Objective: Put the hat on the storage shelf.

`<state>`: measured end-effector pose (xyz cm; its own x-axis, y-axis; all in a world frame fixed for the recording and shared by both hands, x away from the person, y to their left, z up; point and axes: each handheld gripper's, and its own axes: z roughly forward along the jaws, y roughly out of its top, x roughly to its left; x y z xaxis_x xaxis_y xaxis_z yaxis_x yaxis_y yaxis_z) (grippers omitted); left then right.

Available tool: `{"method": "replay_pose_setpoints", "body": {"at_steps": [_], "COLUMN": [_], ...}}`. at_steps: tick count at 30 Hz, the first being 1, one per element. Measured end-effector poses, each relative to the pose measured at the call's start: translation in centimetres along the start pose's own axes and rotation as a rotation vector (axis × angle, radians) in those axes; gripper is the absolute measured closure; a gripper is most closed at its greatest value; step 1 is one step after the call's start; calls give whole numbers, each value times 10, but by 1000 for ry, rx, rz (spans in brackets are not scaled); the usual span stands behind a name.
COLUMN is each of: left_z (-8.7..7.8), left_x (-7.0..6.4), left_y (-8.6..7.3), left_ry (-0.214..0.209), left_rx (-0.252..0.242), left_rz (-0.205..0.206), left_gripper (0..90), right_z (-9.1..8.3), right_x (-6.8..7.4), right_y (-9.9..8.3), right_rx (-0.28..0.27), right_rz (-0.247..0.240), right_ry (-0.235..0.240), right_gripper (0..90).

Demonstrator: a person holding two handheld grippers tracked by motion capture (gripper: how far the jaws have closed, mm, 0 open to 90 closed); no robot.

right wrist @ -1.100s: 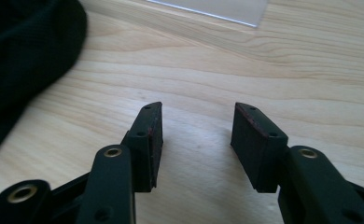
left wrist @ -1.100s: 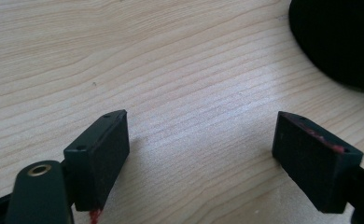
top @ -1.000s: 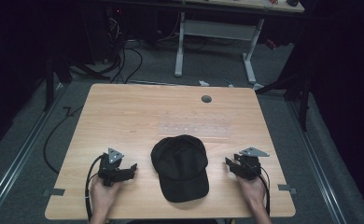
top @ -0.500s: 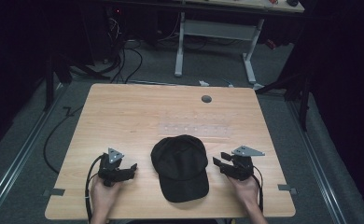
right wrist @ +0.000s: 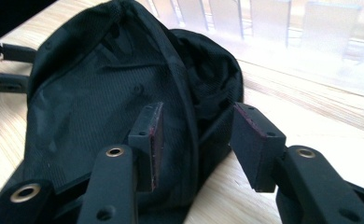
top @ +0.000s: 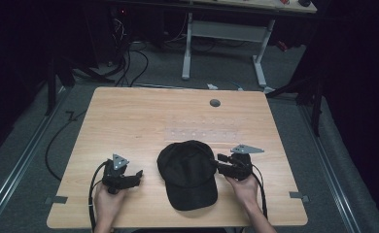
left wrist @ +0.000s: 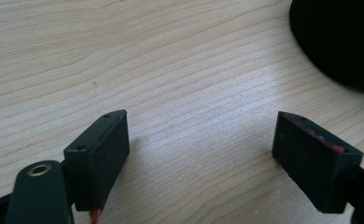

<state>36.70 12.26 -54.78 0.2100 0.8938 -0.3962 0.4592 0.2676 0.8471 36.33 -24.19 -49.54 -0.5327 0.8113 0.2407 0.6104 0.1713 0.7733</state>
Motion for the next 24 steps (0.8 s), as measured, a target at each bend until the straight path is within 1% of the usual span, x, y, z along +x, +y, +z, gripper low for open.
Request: {"method": "replay_pose_setpoints", "body": {"at_steps": [2,8,11,13,16,17,18,20,24], "left_z": [0,0,0,0,0,0,0,0,0], "left_x": [0,0,0,0,0,0,0,0,0], "left_y": [0,0,0,0,0,0,0,0,0], "left_ry": [0,0,0,0,0,0,0,0,0], "left_rx": [0,0,0,0,0,0,0,0,0], "left_rz": [0,0,0,0,0,0,0,0,0], "left_gripper": [193,193,193,193,193,193,193,193,193], "right_z": [4,12,16,17,17,17,18,18,17], "right_x": [0,-2,-1,-1,-1,-1,0,0,-3], "right_y": [1,1,0,1,1,1,1,1,1], "right_rx": [-2,9,8,4,6,6,8,8,4], "right_rz": [2,30,26,34,33,33,28,21,48], "right_ry": [6,22,20,19,29,29,40,38,57], "right_gripper": [568,595,610,624,680,680,735,754,812]}}
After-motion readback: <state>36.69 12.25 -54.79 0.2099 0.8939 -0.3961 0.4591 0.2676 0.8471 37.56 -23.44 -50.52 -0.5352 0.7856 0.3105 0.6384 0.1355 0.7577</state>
